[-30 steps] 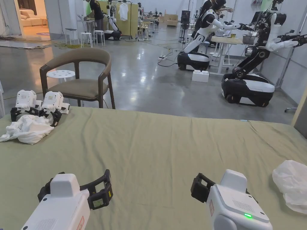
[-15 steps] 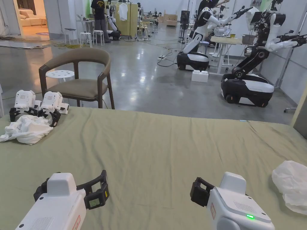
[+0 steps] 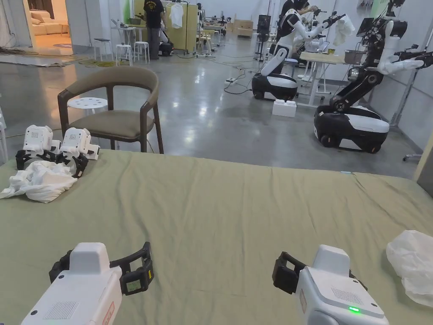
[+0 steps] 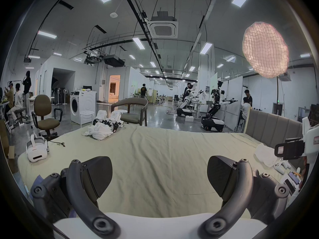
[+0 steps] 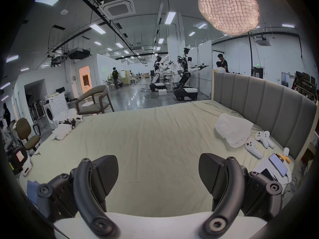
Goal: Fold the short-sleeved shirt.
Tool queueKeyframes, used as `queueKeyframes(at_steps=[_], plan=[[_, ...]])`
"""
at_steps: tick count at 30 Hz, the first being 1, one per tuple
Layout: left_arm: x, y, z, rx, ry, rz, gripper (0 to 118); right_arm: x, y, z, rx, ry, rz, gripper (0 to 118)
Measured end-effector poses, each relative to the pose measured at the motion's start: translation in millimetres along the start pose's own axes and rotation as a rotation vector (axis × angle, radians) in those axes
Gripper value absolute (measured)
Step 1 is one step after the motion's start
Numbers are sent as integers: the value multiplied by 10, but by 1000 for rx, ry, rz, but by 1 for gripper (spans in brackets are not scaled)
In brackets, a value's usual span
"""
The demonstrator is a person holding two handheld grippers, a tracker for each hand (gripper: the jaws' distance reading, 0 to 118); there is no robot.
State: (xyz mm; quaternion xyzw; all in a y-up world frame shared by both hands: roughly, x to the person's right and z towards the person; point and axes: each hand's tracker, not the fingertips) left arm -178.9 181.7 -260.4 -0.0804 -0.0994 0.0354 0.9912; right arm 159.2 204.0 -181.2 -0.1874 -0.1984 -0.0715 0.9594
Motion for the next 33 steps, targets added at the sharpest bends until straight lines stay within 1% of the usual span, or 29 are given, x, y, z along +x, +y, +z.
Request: queueKeyframes(at_steps=[3,5,6,10,12,13,15,19,22,24,26,29,31,33], plan=[[-3,-5,-20,-3,6,-22,111,51,-16,9,46,97,6,97],[-4,4,-40,-6,5,-26,111,71,-42,10,71,144,52,97],[-6,10,-49,-5,4,-26,111,57,-48,-1,81,138,73,97],[-15,40,-64,10,-2,-37,111,42,-81,-46,103,101,63,98],[-18,56,-62,20,-2,-53,111,36,-104,-40,174,61,60,99],[-18,63,-65,22,-3,-62,111,27,-117,-44,200,43,72,99],[-25,71,-67,25,-5,-75,111,6,-128,-49,201,37,96,99],[-43,72,-60,42,0,-85,111,-20,-148,-44,218,25,100,100],[-63,59,-61,44,0,-80,111,-45,-159,-43,232,-12,92,101],[-82,37,-64,43,0,-76,111,-29,-173,-30,244,-2,85,102],[-97,22,-63,46,1,-74,111,-9,-172,-39,238,15,63,106],[-109,12,-55,42,2,-72,111,3,-176,-41,235,10,46,109],[-112,1,-44,45,-1,-76,111,-4,-192,-52,240,-5,54,109],[-109,-6,-40,45,-3,-82,111,-31,-210,-58,254,-34,82,109]])
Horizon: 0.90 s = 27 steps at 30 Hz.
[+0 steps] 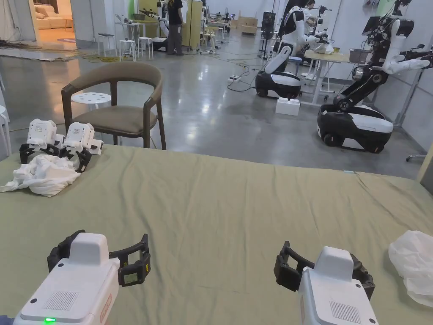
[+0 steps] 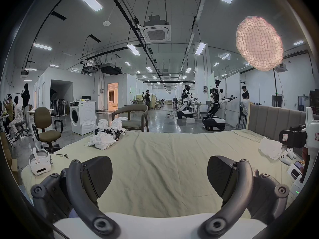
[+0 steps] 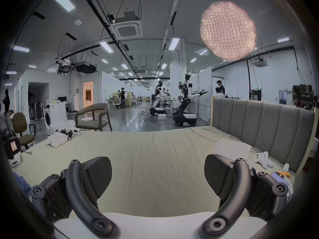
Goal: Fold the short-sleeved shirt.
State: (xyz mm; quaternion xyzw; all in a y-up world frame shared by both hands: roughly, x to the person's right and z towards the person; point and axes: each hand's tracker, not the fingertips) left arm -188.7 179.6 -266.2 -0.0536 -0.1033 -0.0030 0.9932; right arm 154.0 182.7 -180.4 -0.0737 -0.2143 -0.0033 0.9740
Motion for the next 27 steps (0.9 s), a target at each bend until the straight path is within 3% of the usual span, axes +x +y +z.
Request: queueKeyframes(at_steps=[3,14,27], plan=[[16,-6,2,-3,-3,-8,111,-32,-42,14,29,-18,40,109],[59,25,15,22,-23,-19,111,4,-56,28,35,60,62,111],[76,67,39,34,-38,-36,111,-1,-68,40,14,41,29,113]])
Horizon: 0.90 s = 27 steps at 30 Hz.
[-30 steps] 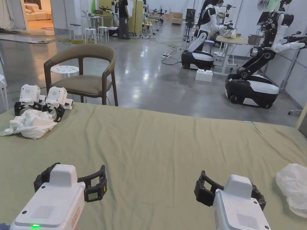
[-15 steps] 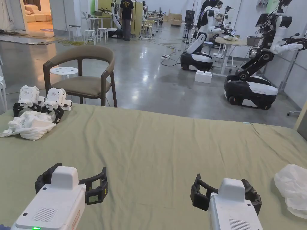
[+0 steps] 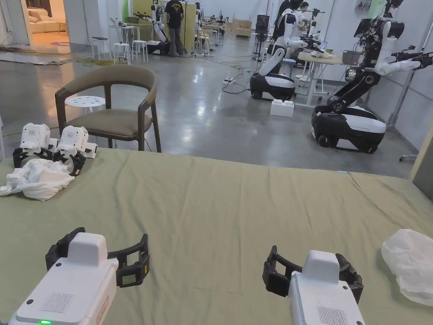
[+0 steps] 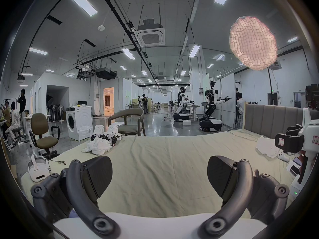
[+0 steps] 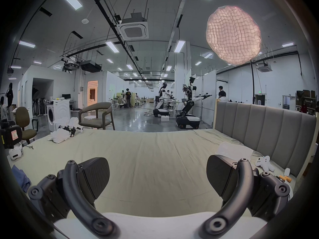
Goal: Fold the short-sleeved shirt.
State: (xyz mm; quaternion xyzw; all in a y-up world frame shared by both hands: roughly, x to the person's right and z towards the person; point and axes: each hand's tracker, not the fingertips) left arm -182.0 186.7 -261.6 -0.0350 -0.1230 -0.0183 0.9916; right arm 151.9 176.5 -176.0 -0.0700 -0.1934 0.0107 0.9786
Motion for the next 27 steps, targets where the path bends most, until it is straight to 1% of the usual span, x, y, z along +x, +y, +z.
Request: queueKeyframes(at_steps=[4,9,12,17,19,24,27], plan=[[2,-5,17,-5,-6,-3,111,19,-6,20,-13,1,-21,113],[-2,-21,20,-10,-8,6,111,7,-2,35,-50,17,-19,113],[0,-23,31,-8,-11,14,111,28,17,21,-86,46,-47,113],[14,-23,40,-16,-13,20,111,59,52,18,-113,59,-85,113],[16,-24,46,-19,-17,25,111,81,73,20,-136,74,-123,113],[20,-32,56,-25,-19,26,111,115,130,23,-174,53,-181,113],[24,-35,64,-25,-22,27,111,165,166,23,-201,60,-247,113]])
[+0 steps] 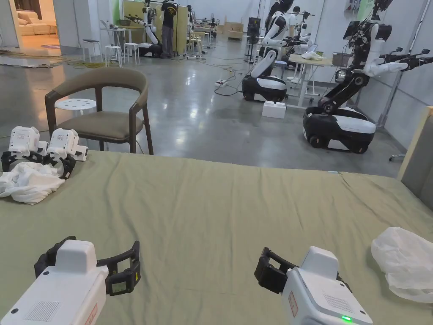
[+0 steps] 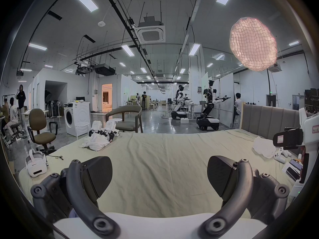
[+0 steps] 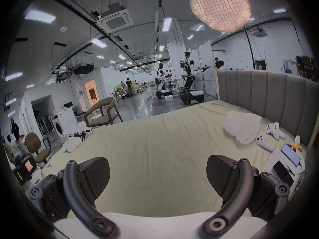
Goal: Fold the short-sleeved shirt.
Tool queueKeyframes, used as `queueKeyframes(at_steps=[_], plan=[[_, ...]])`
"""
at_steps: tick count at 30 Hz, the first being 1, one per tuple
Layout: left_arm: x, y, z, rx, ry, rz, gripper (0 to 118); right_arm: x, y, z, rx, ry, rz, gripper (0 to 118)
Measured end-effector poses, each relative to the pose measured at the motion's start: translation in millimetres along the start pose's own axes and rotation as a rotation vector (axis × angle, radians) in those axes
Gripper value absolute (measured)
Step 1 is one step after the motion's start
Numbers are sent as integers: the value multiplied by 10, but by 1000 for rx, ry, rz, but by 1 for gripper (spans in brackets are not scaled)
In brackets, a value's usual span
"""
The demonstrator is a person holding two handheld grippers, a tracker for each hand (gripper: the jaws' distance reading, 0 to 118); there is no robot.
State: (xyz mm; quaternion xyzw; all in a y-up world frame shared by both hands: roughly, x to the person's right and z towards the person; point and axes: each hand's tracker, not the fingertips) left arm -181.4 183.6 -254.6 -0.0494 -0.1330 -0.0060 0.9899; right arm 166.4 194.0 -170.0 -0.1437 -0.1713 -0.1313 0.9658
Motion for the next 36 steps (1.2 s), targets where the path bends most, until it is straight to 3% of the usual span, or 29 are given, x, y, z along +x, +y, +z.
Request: queueKeyframes(at_steps=[6,10,15,36], plan=[[36,-42,2,-9,3,22,111,25,72,6,-53,-10,-50,112],[68,-73,8,-17,-5,21,111,-5,72,8,-61,-42,-6,112],[73,-86,12,-23,-6,25,111,7,70,5,-90,-35,-33,112],[63,-105,2,-30,1,21,111,50,76,-95,-58,-112,33,112]])
